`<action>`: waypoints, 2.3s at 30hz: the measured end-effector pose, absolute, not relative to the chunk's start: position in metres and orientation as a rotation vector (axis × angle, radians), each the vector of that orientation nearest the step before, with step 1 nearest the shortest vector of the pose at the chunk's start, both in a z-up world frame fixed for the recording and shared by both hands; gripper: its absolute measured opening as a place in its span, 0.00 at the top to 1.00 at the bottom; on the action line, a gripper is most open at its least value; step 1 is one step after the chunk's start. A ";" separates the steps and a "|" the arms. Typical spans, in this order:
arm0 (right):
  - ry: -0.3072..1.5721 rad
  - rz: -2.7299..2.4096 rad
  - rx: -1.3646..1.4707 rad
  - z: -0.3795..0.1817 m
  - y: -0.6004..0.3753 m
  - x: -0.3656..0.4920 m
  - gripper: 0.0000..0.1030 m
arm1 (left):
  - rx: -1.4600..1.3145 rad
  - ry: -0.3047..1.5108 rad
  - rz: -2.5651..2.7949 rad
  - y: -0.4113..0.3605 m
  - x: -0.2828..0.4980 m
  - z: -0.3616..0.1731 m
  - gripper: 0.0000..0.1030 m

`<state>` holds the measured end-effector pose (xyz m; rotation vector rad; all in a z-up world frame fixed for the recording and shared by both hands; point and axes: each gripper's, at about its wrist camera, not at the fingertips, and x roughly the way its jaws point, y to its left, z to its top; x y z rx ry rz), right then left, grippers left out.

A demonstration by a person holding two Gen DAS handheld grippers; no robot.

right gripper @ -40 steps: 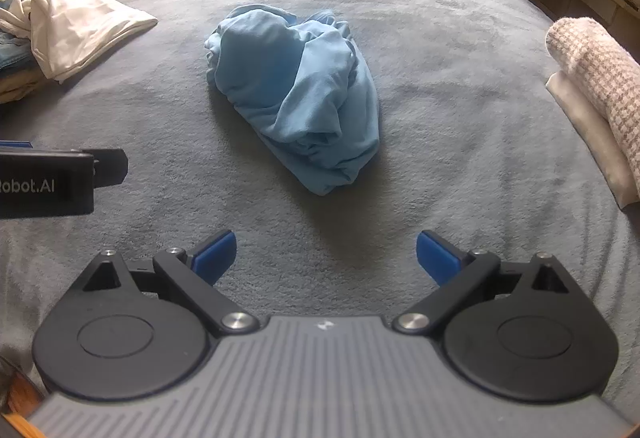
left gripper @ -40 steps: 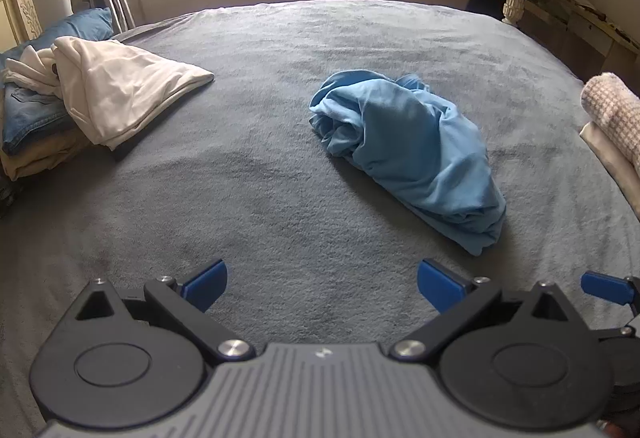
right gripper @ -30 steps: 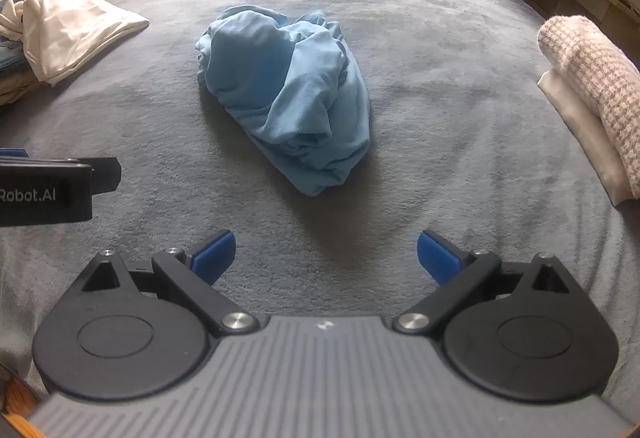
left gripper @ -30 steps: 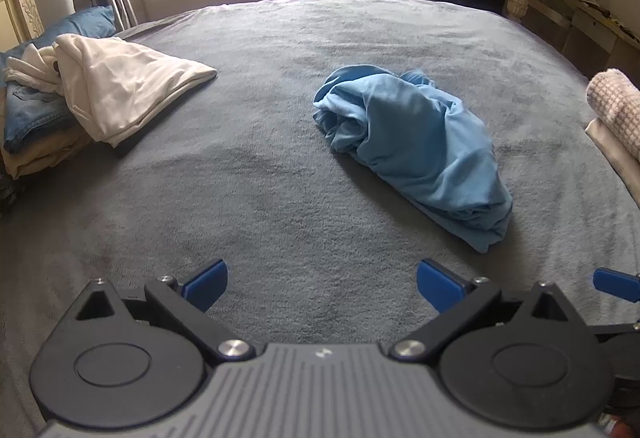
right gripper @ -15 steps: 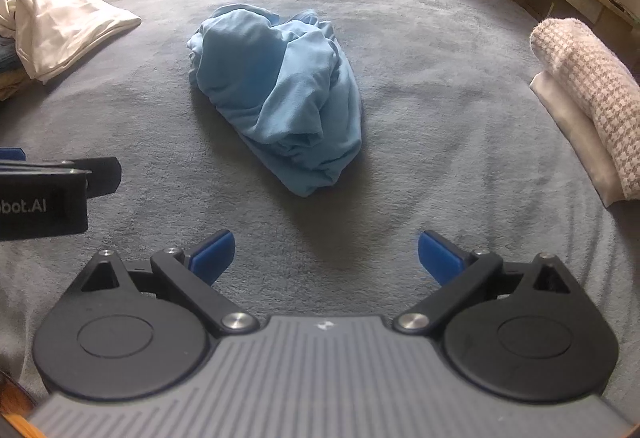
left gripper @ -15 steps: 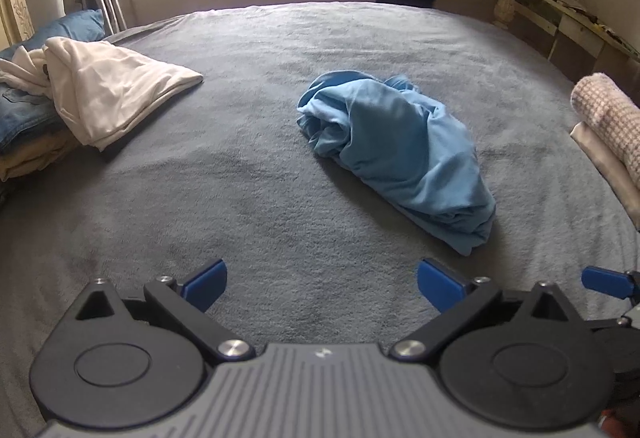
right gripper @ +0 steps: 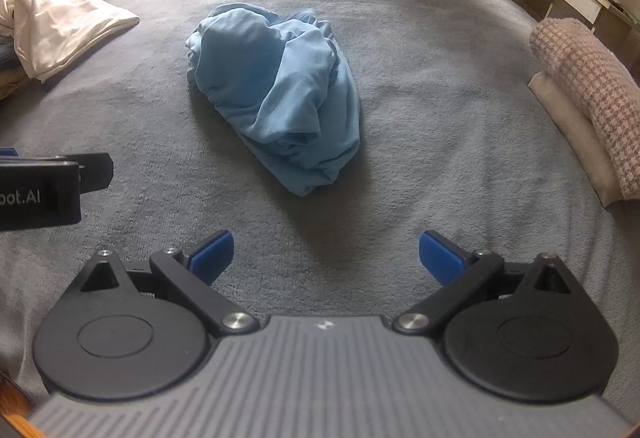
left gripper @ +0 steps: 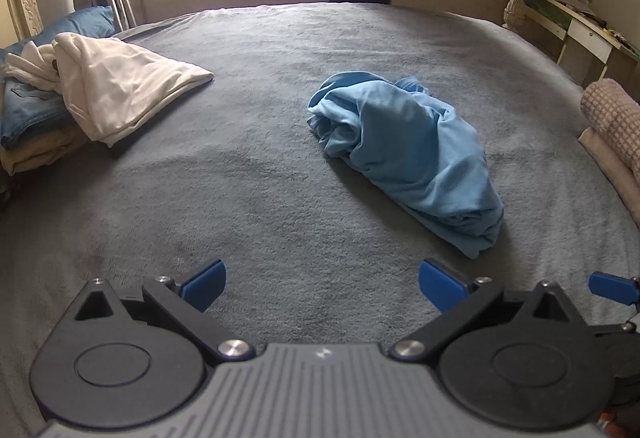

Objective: Fold clothes

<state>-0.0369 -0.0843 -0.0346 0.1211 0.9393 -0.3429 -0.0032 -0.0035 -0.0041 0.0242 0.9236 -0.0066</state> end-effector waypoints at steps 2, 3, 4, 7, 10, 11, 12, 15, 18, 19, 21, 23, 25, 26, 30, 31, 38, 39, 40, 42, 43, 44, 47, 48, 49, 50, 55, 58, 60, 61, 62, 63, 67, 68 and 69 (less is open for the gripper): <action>0.938 -0.345 0.122 -0.034 -0.084 -0.037 0.03 | 0.026 0.922 -0.008 -0.004 -0.003 -0.004 0.00; 0.938 -0.344 0.121 -0.034 -0.084 -0.037 0.03 | 0.025 0.921 -0.008 -0.003 -0.004 -0.004 0.00; 0.939 -0.344 0.120 -0.034 -0.084 -0.037 0.03 | 0.025 0.920 -0.010 -0.003 -0.004 -0.004 0.00; 0.939 -0.342 0.118 -0.035 -0.083 -0.037 0.03 | 0.025 0.920 -0.011 -0.003 -0.003 -0.003 0.00; 0.940 -0.343 0.118 -0.035 -0.083 -0.036 0.03 | 0.027 0.922 -0.011 -0.003 -0.003 -0.004 0.00; 0.940 -0.344 0.118 -0.035 -0.083 -0.036 0.02 | 0.029 0.922 -0.010 -0.004 -0.003 -0.004 0.00; 0.940 -0.344 0.118 -0.035 -0.083 -0.036 0.02 | 0.030 0.921 -0.009 -0.004 -0.003 -0.004 0.00; 0.941 -0.344 0.118 -0.035 -0.082 -0.036 0.02 | 0.030 0.916 -0.008 -0.004 -0.003 -0.004 0.00; 0.942 -0.343 0.118 -0.035 -0.082 -0.036 0.02 | 0.030 0.914 -0.010 -0.003 -0.003 -0.004 0.00; 0.943 -0.343 0.118 -0.035 -0.082 -0.036 0.02 | 0.032 0.915 -0.011 -0.003 -0.004 -0.004 0.00; 0.944 -0.342 0.119 -0.036 -0.082 -0.036 0.02 | 0.034 0.917 -0.012 -0.003 -0.004 -0.005 0.00; 0.945 -0.342 0.118 -0.036 -0.082 -0.036 0.02 | 0.035 0.918 -0.016 -0.003 -0.004 -0.005 0.00; 0.945 -0.342 0.118 -0.036 -0.082 -0.036 0.02 | 0.033 0.920 -0.018 -0.002 -0.004 -0.005 0.00; 0.945 -0.342 0.119 -0.036 -0.082 -0.036 0.02 | 0.032 0.920 -0.019 -0.002 -0.004 -0.005 0.00; 0.945 -0.342 0.118 -0.036 -0.082 -0.037 0.02 | 0.031 0.922 -0.019 -0.001 -0.004 -0.005 0.00; 0.945 -0.343 0.118 -0.036 -0.082 -0.037 0.02 | 0.030 0.922 -0.020 -0.002 -0.003 -0.005 0.00; 0.943 -0.348 0.119 -0.035 -0.082 -0.036 0.02 | 0.035 0.917 -0.023 -0.002 -0.003 -0.005 0.00; 0.943 -0.348 0.119 -0.035 -0.082 -0.036 0.02 | 0.034 0.916 -0.022 -0.002 -0.004 -0.005 0.00; 0.942 -0.348 0.119 -0.035 -0.082 -0.036 0.02 | 0.032 0.915 -0.024 -0.001 -0.004 -0.005 0.00; 0.943 -0.347 0.117 -0.036 -0.082 -0.036 0.02 | 0.024 0.915 -0.025 0.000 -0.003 -0.005 0.00; 0.943 -0.347 0.116 -0.036 -0.081 -0.036 0.02 | 0.020 0.916 -0.027 0.000 -0.003 -0.005 0.00; 0.943 -0.347 0.116 -0.036 -0.081 -0.036 0.02 | 0.016 0.916 -0.028 0.001 -0.003 -0.005 0.00; 0.941 -0.354 0.116 -0.035 -0.082 -0.036 0.02 | 0.007 0.919 -0.032 0.003 -0.002 -0.006 0.00; 0.940 -0.355 0.117 -0.035 -0.083 -0.036 0.02 | 0.004 0.922 -0.033 0.003 -0.002 -0.007 0.00; 0.941 -0.356 0.117 -0.036 -0.083 -0.035 0.02 | 0.001 0.924 -0.035 0.004 -0.001 -0.007 0.00; 0.942 -0.356 0.116 -0.036 -0.083 -0.035 0.02 | -0.004 0.927 -0.035 0.005 0.000 -0.008 0.00; 0.948 -0.353 0.110 -0.038 -0.082 -0.033 0.01 | -0.035 0.952 -0.043 0.011 0.004 -0.013 0.00; 0.948 -0.353 0.107 -0.039 -0.083 -0.032 0.01 | -0.042 0.966 -0.042 0.014 0.007 -0.018 0.00; 0.948 -0.355 0.104 -0.041 -0.083 -0.031 0.01 | -0.044 0.971 -0.044 0.016 0.009 -0.021 0.00; 0.949 -0.356 0.102 -0.042 -0.084 -0.030 0.01 | -0.045 0.972 -0.045 0.016 0.010 -0.023 0.00; 0.950 -0.358 0.101 -0.043 -0.084 -0.029 0.01 | -0.047 0.972 -0.045 0.017 0.011 -0.024 0.00; 0.952 -0.358 0.101 -0.044 -0.085 -0.028 0.01 | -0.049 0.973 -0.045 0.018 0.012 -0.025 0.00; 0.950 -0.360 0.091 -0.047 -0.086 -0.023 0.01 | -0.081 0.958 -0.043 0.025 0.018 -0.028 0.00; 0.948 -0.359 0.088 -0.048 -0.086 -0.022 0.01 | -0.084 0.955 -0.040 0.026 0.020 -0.029 0.00; 0.945 -0.357 0.086 -0.049 -0.087 -0.020 0.01 | -0.082 0.953 -0.036 0.027 0.022 -0.030 0.00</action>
